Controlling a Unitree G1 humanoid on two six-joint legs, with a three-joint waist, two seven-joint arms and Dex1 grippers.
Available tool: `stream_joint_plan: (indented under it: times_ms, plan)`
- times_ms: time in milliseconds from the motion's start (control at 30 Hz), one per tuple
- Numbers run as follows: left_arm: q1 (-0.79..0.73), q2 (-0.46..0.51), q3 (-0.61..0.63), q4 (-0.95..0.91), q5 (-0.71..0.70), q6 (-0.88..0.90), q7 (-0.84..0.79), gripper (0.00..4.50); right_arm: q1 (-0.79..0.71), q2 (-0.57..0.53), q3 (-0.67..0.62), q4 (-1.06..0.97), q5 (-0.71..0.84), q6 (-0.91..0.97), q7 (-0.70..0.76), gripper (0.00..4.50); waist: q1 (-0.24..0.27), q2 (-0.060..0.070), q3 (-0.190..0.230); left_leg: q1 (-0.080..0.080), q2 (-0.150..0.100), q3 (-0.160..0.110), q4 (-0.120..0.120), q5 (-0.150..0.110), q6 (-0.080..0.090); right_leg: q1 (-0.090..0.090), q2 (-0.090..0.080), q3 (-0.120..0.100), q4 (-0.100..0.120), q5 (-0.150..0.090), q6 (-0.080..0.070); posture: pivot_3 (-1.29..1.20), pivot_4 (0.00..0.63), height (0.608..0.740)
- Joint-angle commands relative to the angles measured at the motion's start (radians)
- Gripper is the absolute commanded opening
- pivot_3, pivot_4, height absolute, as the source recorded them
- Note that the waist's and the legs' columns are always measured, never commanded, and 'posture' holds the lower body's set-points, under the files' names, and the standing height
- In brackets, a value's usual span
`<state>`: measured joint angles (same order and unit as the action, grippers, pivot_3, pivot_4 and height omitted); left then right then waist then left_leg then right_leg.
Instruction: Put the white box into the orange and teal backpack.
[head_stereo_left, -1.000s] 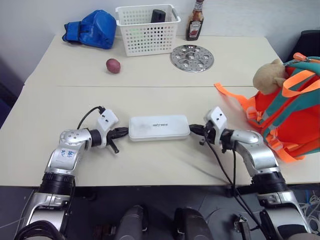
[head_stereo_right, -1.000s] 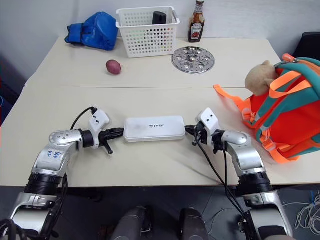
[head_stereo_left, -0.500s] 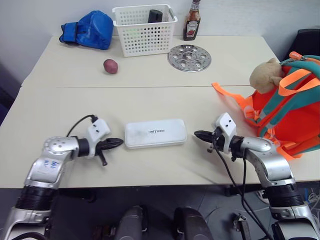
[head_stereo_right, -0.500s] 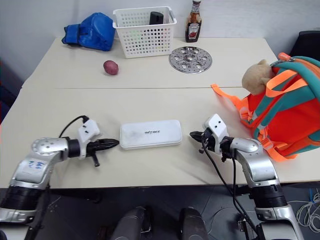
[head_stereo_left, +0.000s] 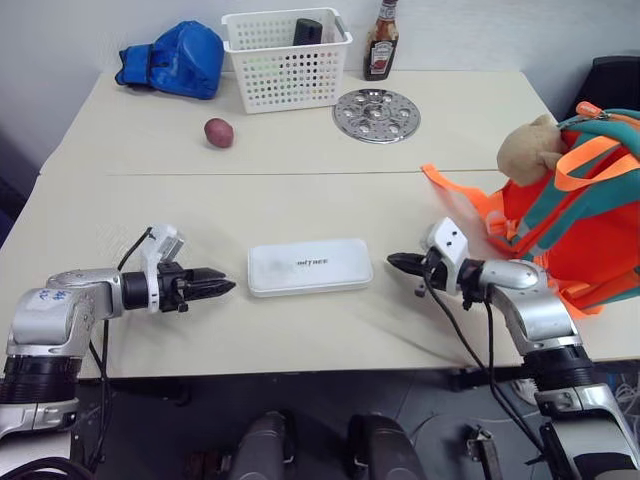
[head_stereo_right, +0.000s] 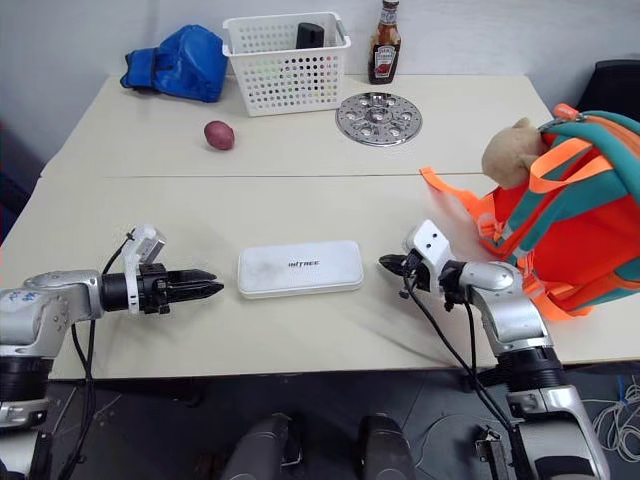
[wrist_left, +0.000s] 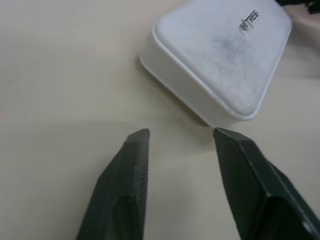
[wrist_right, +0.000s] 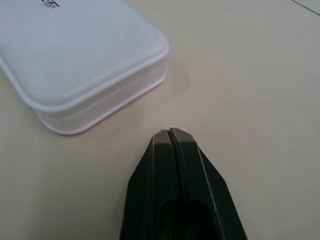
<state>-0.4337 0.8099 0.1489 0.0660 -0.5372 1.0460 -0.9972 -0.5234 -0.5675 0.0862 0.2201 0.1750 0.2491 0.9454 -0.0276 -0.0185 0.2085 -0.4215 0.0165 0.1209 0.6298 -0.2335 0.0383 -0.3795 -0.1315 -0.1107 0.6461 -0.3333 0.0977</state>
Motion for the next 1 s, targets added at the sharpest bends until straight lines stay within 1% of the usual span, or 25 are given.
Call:
stream_joint_plan:
  times_ms: [33,67,133,167,233,333,667,800,1000]
  plan:
    - [-0.049,0.019,0.022,0.042,-0.08,0.146,-0.016,3.44,-0.039,-0.001,0.016,0.027,-0.02,-0.059,0.026,0.0,0.0,0.0,0.0,0.0,0.0,0.0,0.0,0.0,0.0,0.0,0.0,0.0,0.0,0.0,0.0,0.0,0.15,0.74]
    - [-0.054,0.022,0.014,0.045,-0.082,0.157,-0.018,3.72,-0.043,0.0,0.019,0.033,-0.023,-0.066,0.029,0.0,-0.001,0.0,0.0,0.0,0.0,0.0,0.0,0.0,0.0,0.0,0.0,0.0,0.0,0.0,0.0,0.0,0.15,0.74]
    - [-0.085,0.008,-0.001,0.083,-0.082,0.187,-0.002,4.43,-0.058,0.006,0.033,0.046,-0.034,-0.08,0.033,0.0,0.0,0.0,0.0,0.0,0.0,0.0,0.0,0.0,0.0,0.0,0.0,0.0,0.001,0.0,0.0,0.0,0.15,0.74]
    - [-0.102,-0.002,-0.005,0.105,-0.083,0.2,0.008,4.47,-0.064,0.009,0.039,0.051,-0.039,-0.086,0.033,0.0,0.0,0.0,0.0,0.0,0.0,0.0,0.0,0.0,0.0,0.0,0.0,0.0,0.001,0.0,0.0,0.0,0.15,0.74]
    - [-0.153,-0.036,0.001,0.169,-0.086,0.238,0.036,4.47,-0.069,0.015,0.042,0.052,-0.042,-0.088,0.035,0.0,0.001,0.0,0.0,0.0,0.0,0.0,0.001,0.0,0.0,0.0,0.0,0.0,0.001,0.0,0.0,0.0,0.15,0.74]
    - [-0.226,-0.093,-0.031,0.253,-0.069,0.244,0.055,4.47,-0.067,0.019,0.044,0.048,-0.046,-0.092,0.039,0.0,0.005,0.0,0.0,0.0,-0.001,0.0,0.002,0.001,0.0,0.001,0.0,0.0,0.0,0.0,0.0,0.0,0.15,0.74]
    - [-0.355,-0.182,-0.183,0.359,-0.039,0.221,-0.006,4.47,-0.061,0.013,0.06,0.025,-0.07,-0.102,0.043,0.0,0.007,0.0,0.0,0.0,-0.001,0.0,0.002,0.002,0.0,0.001,0.0,0.0,0.002,0.0,0.0,0.0,0.15,0.74]
    - [-0.423,-0.189,-0.249,0.401,-0.013,0.187,-0.065,4.47,-0.039,0.007,0.061,-0.001,-0.08,-0.103,0.043,0.0,0.007,0.0,0.0,0.0,-0.002,0.0,0.002,0.002,0.0,0.001,0.0,0.0,0.001,0.0,0.0,0.0,0.15,0.74]
    - [-0.518,-0.199,-0.286,0.492,0.013,0.163,-0.125,4.47,-0.004,0.012,0.061,-0.043,-0.083,-0.094,0.034,0.0,0.003,0.0,0.0,0.0,-0.001,0.0,0.002,0.002,0.0,0.001,0.001,0.0,0.002,0.0,0.0,0.0,0.15,0.74]
